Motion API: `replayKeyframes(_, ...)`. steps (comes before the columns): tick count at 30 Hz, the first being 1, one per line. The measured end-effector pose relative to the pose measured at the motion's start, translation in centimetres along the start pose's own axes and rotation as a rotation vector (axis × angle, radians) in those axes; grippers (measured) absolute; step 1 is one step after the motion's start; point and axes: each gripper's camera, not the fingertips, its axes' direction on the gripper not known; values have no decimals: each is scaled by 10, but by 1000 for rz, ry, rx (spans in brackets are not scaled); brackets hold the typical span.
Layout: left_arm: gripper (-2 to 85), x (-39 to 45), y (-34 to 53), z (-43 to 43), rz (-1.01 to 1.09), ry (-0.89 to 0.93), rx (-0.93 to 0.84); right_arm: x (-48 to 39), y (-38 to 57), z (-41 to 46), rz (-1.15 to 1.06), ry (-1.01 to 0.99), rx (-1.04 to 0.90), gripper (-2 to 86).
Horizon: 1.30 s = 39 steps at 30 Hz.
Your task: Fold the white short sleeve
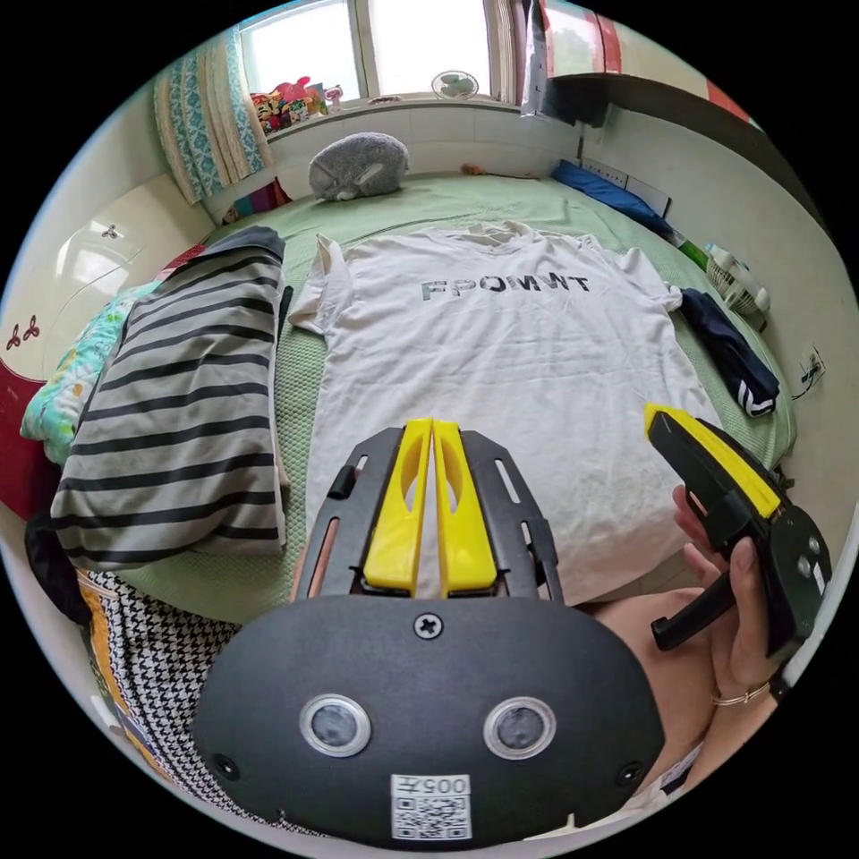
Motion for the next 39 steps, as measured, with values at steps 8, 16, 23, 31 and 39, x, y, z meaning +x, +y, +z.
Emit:
replayKeyframes(8,-1,-17,-4,3,-23,-1,-25,1,-11,6,15,-67,-47,-13)
replayKeyframes(16,-1,-34,-13,8,-25,14,-45,0,-20,11,-30,-18,-47,-12)
replayKeyframes(23,-1,-48,-21,11,6,2,-46,8,-34,15,-1,-45,-63,-12)
replayKeyframes(31,-1,-81,-30,14,-11,39,-53,10,-48,10,-28,-75,-31,-13)
replayKeyframes(39,-1,-121,-43,12,-14,111,-23,10,-72,14,-25,-122,-11,-13)
